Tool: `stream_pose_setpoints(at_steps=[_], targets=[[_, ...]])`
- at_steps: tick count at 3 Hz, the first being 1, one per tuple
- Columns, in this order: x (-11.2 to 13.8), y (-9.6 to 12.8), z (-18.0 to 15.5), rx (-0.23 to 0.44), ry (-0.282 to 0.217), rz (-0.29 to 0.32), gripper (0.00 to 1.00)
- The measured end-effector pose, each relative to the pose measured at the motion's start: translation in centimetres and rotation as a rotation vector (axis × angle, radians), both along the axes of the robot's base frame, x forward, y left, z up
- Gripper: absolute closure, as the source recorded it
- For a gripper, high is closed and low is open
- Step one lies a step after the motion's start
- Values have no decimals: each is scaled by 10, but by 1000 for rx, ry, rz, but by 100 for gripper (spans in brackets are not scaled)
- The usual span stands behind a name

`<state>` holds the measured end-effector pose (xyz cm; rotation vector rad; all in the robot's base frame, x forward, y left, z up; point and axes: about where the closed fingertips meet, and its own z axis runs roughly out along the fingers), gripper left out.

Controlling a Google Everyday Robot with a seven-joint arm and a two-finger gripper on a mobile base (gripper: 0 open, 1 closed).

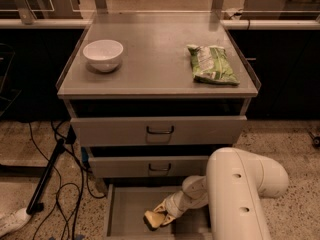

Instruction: Place sponge into bottom drawer

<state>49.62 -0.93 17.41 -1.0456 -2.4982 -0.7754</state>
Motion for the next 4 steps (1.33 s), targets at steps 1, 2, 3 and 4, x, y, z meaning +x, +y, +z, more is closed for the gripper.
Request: stream_pose_setpoints(at_steps=[1, 2, 3, 4], targets=[[2, 6, -9, 6, 7, -1, 100], [4, 9, -19, 12, 21, -9, 100], [3, 6, -27, 13, 40, -23, 97], [3, 6, -27, 13, 40, -23, 74]])
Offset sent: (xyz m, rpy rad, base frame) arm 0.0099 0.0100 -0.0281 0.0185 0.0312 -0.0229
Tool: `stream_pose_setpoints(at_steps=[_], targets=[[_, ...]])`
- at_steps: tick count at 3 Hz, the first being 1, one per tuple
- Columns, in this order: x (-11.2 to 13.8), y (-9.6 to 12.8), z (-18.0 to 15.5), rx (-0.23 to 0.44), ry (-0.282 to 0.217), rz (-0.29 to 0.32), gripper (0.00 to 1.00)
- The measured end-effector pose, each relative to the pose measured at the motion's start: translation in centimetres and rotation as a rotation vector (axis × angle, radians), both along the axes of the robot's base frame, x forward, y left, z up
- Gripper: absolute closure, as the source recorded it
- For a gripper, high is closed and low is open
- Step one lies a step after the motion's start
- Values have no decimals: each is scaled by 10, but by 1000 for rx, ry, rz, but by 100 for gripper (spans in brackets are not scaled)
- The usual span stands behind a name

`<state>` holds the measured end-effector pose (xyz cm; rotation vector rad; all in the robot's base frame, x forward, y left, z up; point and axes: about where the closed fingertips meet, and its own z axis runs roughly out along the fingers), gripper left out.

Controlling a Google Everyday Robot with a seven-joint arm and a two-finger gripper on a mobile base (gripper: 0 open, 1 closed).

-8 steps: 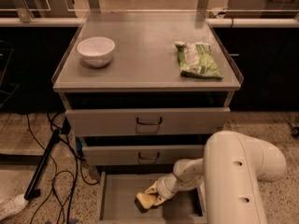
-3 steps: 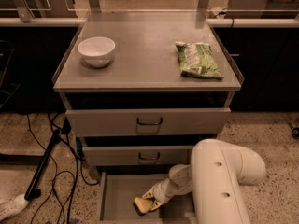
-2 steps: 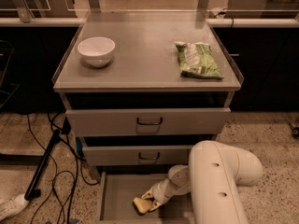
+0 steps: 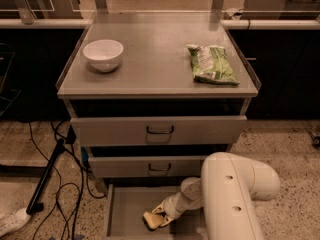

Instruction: Place sponge into bottom drawer

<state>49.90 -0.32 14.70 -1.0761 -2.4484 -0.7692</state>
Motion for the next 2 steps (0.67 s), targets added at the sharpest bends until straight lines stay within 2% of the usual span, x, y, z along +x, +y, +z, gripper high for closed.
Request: stream_pose_setpoints(at_steps=[2], targets=[[0, 0, 0, 0, 0, 0, 27]])
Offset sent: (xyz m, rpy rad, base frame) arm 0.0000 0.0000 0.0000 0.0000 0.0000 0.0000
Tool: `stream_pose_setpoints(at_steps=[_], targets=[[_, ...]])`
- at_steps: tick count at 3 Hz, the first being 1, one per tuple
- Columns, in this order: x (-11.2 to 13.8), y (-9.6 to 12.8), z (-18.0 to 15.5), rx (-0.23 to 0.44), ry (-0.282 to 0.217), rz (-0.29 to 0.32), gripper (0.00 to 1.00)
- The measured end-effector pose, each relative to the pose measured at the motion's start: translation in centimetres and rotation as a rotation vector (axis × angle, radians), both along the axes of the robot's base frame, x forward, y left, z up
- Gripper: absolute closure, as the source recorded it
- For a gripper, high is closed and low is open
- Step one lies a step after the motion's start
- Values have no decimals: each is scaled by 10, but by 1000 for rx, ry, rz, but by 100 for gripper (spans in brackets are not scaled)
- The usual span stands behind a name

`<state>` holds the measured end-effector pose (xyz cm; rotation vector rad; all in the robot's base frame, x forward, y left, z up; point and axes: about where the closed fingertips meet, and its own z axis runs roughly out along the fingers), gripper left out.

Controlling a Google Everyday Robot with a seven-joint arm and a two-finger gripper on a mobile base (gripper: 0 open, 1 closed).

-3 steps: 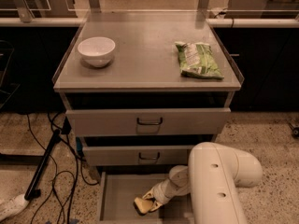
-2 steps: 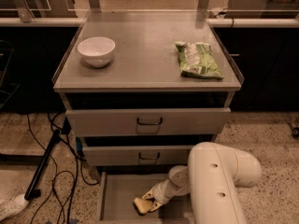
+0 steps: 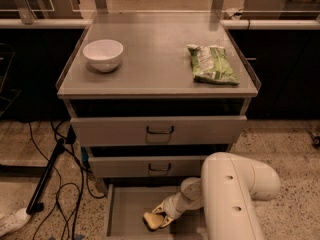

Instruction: Place sponge into bottom drawer

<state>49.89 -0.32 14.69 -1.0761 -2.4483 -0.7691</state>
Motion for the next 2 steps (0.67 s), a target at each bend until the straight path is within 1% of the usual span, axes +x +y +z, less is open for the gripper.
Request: stream_pose_setpoints(at_steps=[1, 2], targets=[[0, 0, 0, 0, 0, 0, 4], [0, 0, 0, 0, 0, 0, 0]])
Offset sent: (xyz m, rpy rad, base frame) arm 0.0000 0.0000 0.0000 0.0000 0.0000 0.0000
